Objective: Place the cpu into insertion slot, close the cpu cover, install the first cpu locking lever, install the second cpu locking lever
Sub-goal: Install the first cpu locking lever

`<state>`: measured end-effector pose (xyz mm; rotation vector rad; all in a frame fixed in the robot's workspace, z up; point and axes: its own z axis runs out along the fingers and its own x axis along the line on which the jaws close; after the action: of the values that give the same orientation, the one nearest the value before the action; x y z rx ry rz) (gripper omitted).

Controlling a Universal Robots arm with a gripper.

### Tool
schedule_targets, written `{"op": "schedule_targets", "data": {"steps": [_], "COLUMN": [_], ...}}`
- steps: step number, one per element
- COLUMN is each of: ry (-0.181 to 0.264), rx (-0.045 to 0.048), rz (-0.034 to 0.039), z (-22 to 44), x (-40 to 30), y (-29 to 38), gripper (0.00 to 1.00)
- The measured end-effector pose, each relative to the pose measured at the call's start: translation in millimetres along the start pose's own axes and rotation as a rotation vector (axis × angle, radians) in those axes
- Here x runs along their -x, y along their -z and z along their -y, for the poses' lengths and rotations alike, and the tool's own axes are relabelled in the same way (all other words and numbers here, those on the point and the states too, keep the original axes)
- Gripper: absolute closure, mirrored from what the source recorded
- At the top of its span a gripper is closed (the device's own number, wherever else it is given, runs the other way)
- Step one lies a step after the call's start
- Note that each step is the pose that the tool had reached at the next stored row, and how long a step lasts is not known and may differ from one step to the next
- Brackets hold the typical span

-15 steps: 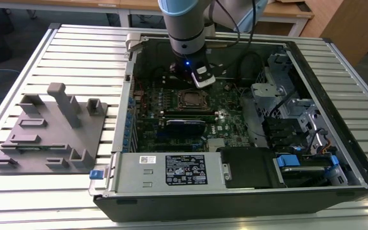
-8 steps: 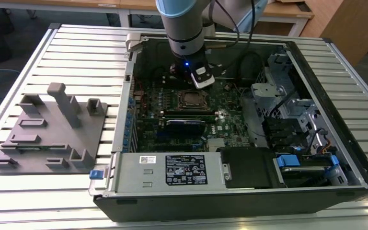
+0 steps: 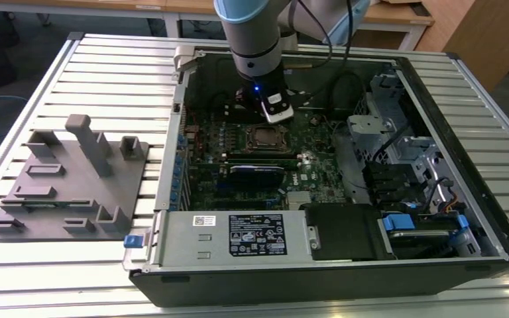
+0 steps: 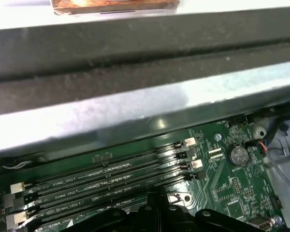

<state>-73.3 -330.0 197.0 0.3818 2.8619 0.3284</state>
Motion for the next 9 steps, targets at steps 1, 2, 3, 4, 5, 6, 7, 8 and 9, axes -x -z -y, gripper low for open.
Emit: {"op": "schedule_targets", "data": {"steps": [1,2,3,4,5,6,7,8,9], "ry": [-0.001,-0.001,-0.001,-0.002,-0.002,-0.003,-0.005,-0.007,-0.010], "rx": [-0.0003,-0.0004,-0.0004,-0.0004,-0.0004,-0.0005,-0.0001,0.0014,0.0031], "rz": [0.0001,0.0002,0.0003,0.0004,0.0005,0.0007,0.0009,0.0009,0.0008], "z": [0.0,0.0,0.0,0.0,0.0,0.1,0.1,0.2,0.2], "x": [0.0,0.0,0.0,0.0,-0.4,-1.2,-2.1,-3.0,-3.6], "y": [0.0,0.0,0.0,0.0,0.1,0.3,0.6,0.7,0.9], "gripper": [0.89,0.89,0.89,0.89,0.89,0.89,0.89,0.89,0.89]}}
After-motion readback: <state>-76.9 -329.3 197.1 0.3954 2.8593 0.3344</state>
